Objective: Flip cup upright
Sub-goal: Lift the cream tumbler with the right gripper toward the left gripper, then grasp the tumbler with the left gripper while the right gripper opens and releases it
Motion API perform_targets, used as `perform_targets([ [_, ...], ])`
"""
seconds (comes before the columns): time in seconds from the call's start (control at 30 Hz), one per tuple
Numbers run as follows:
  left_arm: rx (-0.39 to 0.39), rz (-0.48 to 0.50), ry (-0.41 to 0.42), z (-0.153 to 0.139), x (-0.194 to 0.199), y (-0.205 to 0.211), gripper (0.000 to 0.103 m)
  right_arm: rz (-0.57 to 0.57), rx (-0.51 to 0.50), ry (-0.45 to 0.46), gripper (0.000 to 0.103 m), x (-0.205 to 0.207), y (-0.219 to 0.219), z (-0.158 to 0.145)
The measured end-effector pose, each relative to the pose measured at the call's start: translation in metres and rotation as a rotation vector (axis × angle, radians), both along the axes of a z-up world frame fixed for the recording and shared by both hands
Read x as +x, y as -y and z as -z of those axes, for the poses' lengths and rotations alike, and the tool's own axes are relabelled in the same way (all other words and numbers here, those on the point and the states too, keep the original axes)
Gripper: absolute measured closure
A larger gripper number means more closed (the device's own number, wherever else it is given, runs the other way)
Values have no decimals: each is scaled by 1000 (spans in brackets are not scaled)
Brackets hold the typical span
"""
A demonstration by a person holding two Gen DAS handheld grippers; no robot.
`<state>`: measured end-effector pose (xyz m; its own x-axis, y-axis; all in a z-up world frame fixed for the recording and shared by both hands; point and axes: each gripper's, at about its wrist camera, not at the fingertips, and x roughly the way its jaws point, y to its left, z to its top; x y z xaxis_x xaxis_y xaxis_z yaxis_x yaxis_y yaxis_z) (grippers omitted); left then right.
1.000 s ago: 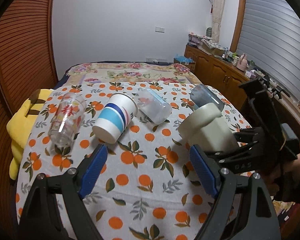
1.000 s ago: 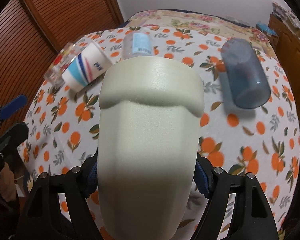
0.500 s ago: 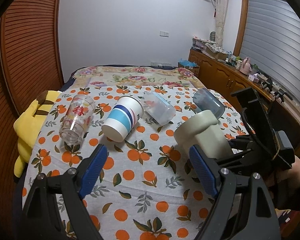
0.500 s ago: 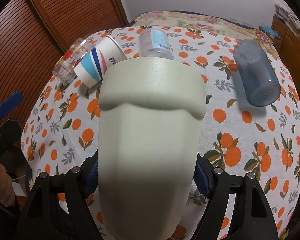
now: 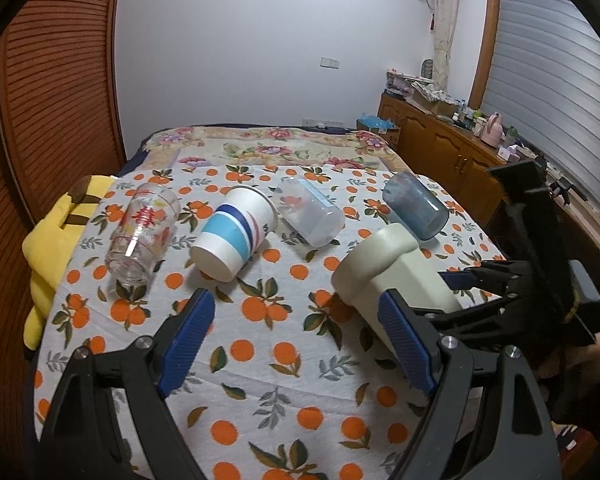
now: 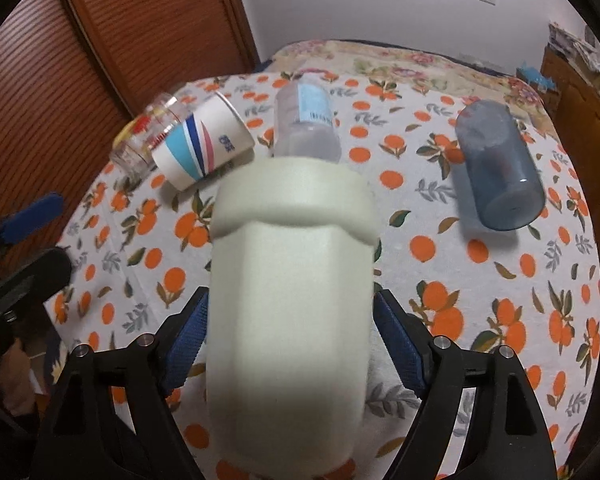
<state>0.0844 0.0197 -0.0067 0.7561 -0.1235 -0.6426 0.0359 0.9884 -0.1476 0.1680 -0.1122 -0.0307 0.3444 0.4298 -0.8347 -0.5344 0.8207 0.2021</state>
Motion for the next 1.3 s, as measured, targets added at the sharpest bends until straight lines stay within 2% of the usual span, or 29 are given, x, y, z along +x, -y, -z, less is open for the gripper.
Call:
perform_targets([
  [0.47, -23, 90, -102, -4, 39, 53, 18, 46, 47, 122, 20, -26, 68, -37],
  [0.67, -13, 105, -110, -4, 50, 67, 18, 64, 79, 45, 24, -7, 82, -13],
  [0.77, -8, 110, -112, -4, 52, 69, 18, 76, 86, 41, 24, -5, 85, -10],
  [0.87, -9, 110, -112, -4, 53, 70, 18, 80, 93, 37, 31, -4, 88, -10],
  [1.17, -26, 125, -160, -1, 70, 79, 18, 57, 114, 29, 30, -5, 92, -16],
  [1.3, -31, 146, -196, -3, 81, 95, 18, 69, 110, 69, 30, -16, 111, -27],
])
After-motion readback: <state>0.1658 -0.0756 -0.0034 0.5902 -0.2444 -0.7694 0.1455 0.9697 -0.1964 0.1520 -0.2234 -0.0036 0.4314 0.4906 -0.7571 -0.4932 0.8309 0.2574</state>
